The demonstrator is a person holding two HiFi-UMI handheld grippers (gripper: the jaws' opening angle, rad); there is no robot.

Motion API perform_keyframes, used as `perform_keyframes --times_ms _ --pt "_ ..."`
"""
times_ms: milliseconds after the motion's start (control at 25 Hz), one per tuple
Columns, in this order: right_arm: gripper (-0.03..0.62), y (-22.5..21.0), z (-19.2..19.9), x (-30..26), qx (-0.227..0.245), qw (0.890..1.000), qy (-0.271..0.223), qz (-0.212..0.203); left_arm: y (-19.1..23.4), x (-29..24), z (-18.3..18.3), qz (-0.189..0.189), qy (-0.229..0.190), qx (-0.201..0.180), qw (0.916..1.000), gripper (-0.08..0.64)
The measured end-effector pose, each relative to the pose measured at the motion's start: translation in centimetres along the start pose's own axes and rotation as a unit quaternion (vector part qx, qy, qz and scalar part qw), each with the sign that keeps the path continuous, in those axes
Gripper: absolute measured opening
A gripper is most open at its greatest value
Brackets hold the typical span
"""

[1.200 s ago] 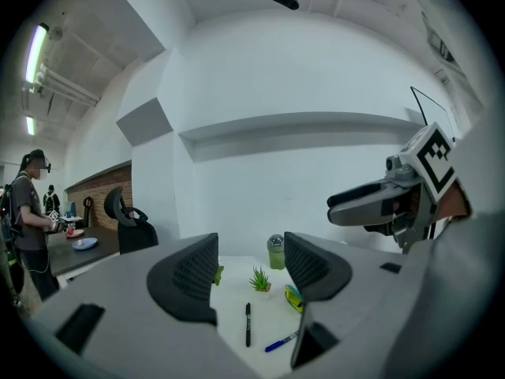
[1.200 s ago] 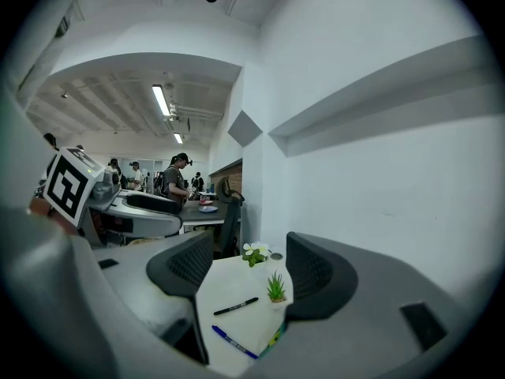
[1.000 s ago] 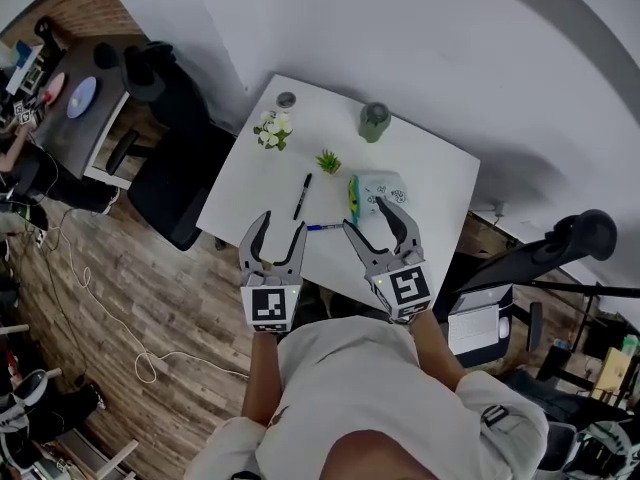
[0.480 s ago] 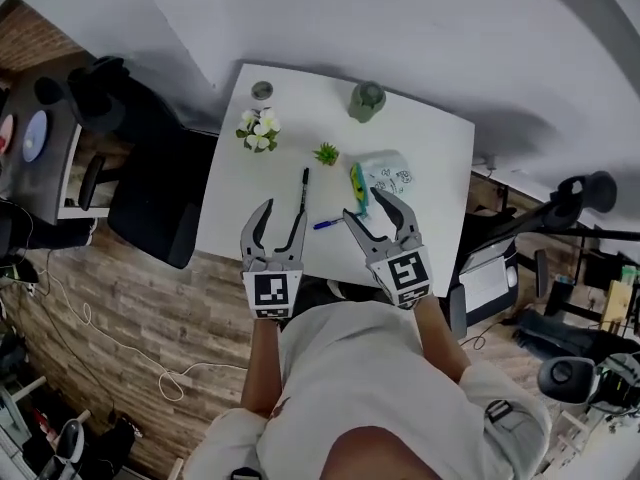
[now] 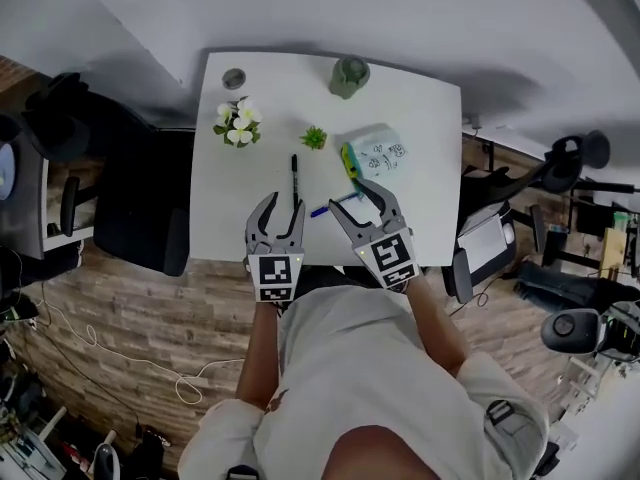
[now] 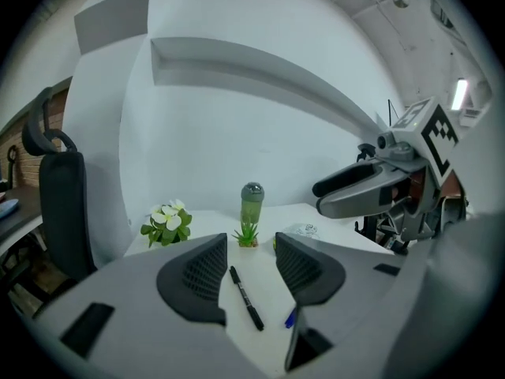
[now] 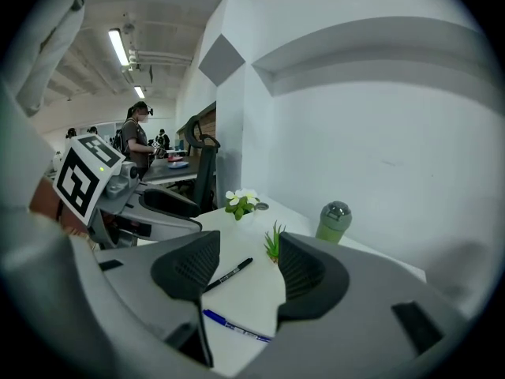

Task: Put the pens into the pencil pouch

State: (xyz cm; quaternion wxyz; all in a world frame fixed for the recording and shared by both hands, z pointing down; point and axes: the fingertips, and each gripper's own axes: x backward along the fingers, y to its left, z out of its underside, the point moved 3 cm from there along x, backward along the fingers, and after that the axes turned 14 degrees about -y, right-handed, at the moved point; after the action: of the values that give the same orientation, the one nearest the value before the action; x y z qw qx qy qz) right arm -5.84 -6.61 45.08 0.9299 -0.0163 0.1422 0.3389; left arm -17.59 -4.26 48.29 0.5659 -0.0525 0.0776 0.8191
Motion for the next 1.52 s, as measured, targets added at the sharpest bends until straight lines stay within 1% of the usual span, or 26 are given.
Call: perform_keyframes --times_ms 120,240,480,800,1160,1360,1520 --pt "0.235 0.3 1.6 -0.8 -0.004 1.000 0.016 -0.010 -0.2 -0.6 1.8 0.009 0.022 0.004 0.9997 0.180" --pt "0.235 0.5 3.5 -1.5 -0.008 0.999 0.034 -0.021 -0.4 -1.2 3.7 0.009 0.042 0.007 0.9991 0.166" --pt "0.230 0.8 7.0 -2.6 -0.020 0.997 0.063 -0.049 -0.6 -2.3 8.2 -0.008 0.090 0.017 0.9958 0.137" --pt "0.224 1.2 10.7 -3.6 -0.032 0.992 0.092 -0.077 -0.8 -3.0 13.0 -0.026 0.153 0.017 0.9878 0.095" --pt "0.219 1.1 12.3 -4.1 -0.038 0.989 0.106 -0.098 -1.6 -3.3 16.0 -0.032 0.205 0.021 0.9780 0.077" --pt "0.218 1.4 12.5 -4.3 -0.039 0.988 0.108 -0.106 -1.6 -3.3 17.2 -0.037 0.224 0.026 0.9735 0.070" --pt "0.215 0.9 12.6 -4.1 -0.040 0.988 0.109 -0.100 -1.6 -3.3 17.5 -0.037 0.230 0.022 0.9723 0.055"
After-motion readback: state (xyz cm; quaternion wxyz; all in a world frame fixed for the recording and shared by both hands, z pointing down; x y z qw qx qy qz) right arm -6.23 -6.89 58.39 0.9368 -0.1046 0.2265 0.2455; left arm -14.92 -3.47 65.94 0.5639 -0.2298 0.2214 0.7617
